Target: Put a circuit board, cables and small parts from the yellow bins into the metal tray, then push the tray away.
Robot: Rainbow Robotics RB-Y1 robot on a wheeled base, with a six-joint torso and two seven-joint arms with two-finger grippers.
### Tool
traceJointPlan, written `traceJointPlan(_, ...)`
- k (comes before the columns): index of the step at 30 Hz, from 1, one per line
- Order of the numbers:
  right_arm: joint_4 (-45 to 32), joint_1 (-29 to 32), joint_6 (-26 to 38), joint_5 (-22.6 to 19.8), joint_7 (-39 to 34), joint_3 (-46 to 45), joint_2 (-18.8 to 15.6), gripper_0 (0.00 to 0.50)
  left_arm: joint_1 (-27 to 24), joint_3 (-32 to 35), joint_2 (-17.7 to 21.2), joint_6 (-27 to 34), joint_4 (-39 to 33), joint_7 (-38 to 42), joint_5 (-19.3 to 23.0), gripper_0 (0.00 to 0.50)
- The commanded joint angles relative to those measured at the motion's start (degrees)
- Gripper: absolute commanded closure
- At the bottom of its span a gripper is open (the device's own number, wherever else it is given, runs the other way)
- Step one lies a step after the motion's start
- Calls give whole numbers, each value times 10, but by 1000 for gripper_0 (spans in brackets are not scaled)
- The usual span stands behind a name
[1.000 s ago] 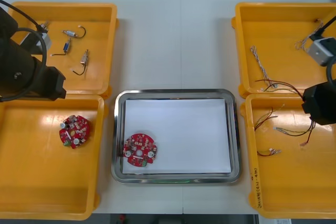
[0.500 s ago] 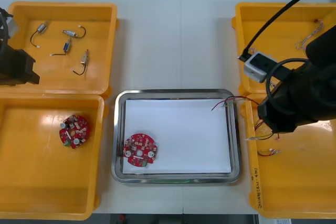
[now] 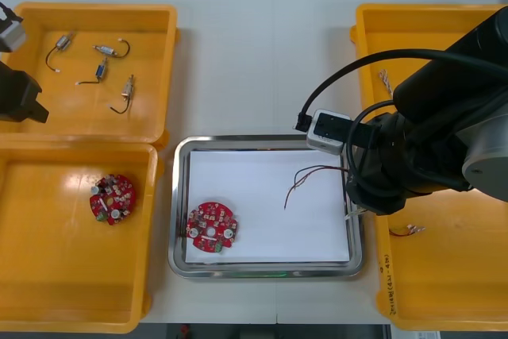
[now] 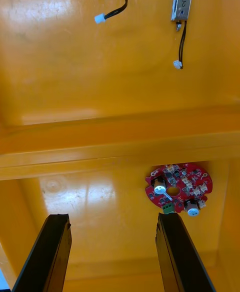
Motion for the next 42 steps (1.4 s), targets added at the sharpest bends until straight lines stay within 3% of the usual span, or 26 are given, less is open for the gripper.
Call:
traceJointPlan(1,8,-16,2,32,77,19,35,500,-34,12,18,-14,2,-11,-1,0)
traceJointPlan(5,8,-10,2,74,110,42,45,500,-37,6,16,-43,3,-16,1,0)
traceJointPlan(7,8,-2,2,115,131,64,53,500,-38,-10,16,-76,8,-16,0,0)
traceJointPlan(18,55,16,2,196,139,157,83,500,-85,-75,2,-145,71,-27,2,0)
traceJointPlan(31,91,53,0,227,131,193,108,500,-136,-147,-31,-224,147,-53,-42,0)
traceJointPlan(42,109,70,-2,271,117,193,165,500,-171,-195,-70,-296,237,-78,-80,0)
